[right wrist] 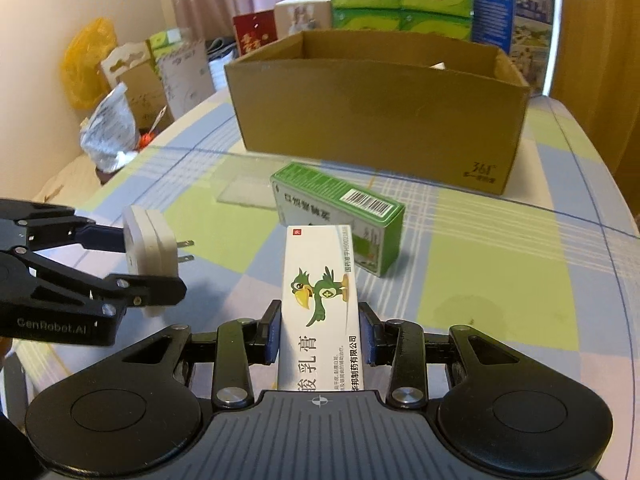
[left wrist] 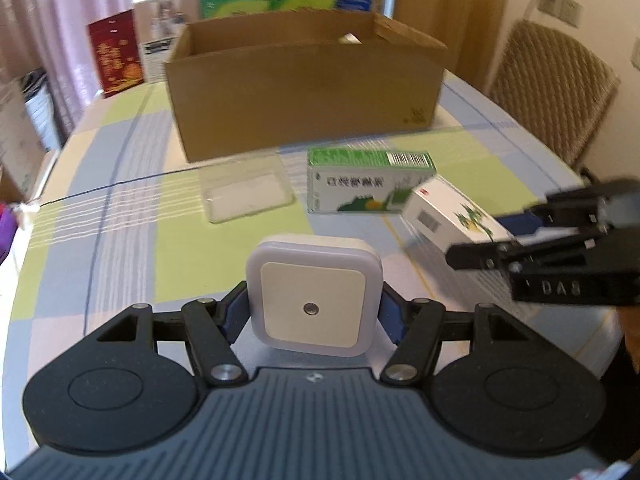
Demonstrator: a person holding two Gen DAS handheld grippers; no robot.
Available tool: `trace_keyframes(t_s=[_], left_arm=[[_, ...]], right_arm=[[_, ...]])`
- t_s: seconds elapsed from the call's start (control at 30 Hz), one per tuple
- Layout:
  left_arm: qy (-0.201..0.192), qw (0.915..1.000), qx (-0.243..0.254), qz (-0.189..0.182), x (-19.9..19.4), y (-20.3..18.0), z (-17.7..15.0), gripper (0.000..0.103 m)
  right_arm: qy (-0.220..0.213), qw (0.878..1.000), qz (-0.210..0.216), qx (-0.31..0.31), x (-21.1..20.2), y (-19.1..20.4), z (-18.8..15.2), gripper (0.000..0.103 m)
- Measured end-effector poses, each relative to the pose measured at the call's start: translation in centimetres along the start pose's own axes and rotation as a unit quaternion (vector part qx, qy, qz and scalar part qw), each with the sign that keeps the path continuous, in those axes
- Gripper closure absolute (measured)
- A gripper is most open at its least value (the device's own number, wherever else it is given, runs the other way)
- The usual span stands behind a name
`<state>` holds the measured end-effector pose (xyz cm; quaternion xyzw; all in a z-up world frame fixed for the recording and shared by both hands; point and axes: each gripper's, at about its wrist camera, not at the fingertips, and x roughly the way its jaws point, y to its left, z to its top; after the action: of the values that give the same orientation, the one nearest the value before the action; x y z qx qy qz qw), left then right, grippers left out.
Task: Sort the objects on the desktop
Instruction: 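Lift the night light and ointment box and carry both over the cardboard box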
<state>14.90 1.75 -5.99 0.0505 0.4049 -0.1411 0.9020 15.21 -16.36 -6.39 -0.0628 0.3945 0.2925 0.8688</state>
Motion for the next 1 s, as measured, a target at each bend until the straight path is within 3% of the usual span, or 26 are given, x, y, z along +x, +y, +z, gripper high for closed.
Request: trace_keyframes(t_s=[0.43,1.0], left_arm=[[-0.004,0.9974,-0.067,0.027,-3.8,-1.2,1.8,0.042],[-0.013,0.9981,-0.054,0.027,-5.7,-3.1,2.6,0.042]], right_arm=[[-0.024,0.999,-0.022,0.026,-4.6,-0.5,1.0,0.068],[-0.04,0.998,-0.02,0.033,-7.2,-1.1,1.8,0.068]])
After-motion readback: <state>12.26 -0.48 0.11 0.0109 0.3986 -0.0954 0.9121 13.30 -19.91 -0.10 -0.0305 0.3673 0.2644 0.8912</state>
